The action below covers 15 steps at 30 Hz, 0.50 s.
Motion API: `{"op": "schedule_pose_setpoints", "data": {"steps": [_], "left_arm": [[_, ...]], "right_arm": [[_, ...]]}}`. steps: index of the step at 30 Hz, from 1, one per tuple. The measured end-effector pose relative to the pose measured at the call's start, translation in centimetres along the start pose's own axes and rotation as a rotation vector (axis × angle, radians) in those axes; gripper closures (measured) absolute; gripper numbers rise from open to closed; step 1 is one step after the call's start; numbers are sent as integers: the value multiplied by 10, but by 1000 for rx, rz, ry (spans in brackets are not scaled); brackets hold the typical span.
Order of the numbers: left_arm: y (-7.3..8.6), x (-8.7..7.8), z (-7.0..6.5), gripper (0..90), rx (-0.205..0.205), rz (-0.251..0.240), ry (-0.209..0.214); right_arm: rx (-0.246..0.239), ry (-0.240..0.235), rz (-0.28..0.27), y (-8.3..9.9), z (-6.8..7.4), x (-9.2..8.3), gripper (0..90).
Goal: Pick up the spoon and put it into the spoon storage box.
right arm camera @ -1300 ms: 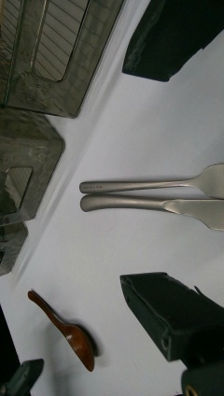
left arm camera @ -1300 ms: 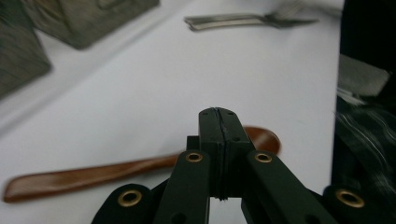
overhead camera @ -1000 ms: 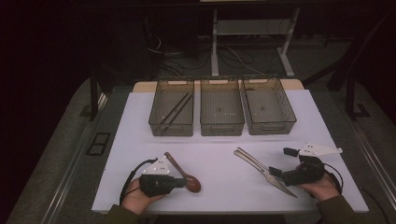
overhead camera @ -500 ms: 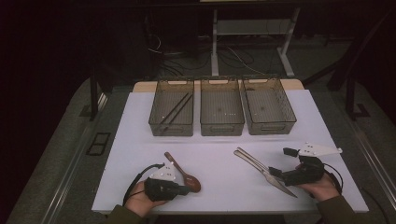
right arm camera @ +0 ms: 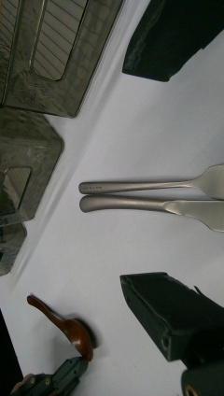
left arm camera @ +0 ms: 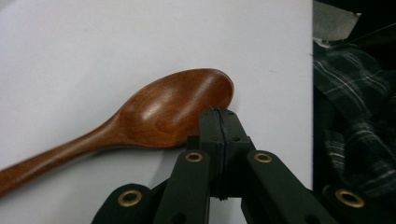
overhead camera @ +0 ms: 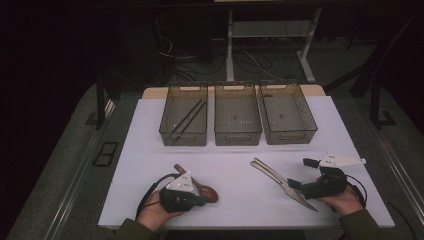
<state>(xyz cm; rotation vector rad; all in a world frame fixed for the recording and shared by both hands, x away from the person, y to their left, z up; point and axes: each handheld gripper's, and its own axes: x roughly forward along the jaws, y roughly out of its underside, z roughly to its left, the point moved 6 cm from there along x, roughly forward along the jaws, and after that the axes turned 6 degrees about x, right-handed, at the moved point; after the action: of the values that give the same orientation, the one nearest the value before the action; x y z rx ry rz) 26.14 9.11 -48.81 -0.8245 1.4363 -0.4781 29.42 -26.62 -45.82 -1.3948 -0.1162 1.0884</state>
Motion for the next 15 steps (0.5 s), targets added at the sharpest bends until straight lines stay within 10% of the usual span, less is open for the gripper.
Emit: {"op": "schedule_pose_setpoints", "data": {"steps": [15], "left_arm": [[-16,15,18,887,42,6,-61]], "right_arm": [[-1,-1,3,0,0,1,10]]}}
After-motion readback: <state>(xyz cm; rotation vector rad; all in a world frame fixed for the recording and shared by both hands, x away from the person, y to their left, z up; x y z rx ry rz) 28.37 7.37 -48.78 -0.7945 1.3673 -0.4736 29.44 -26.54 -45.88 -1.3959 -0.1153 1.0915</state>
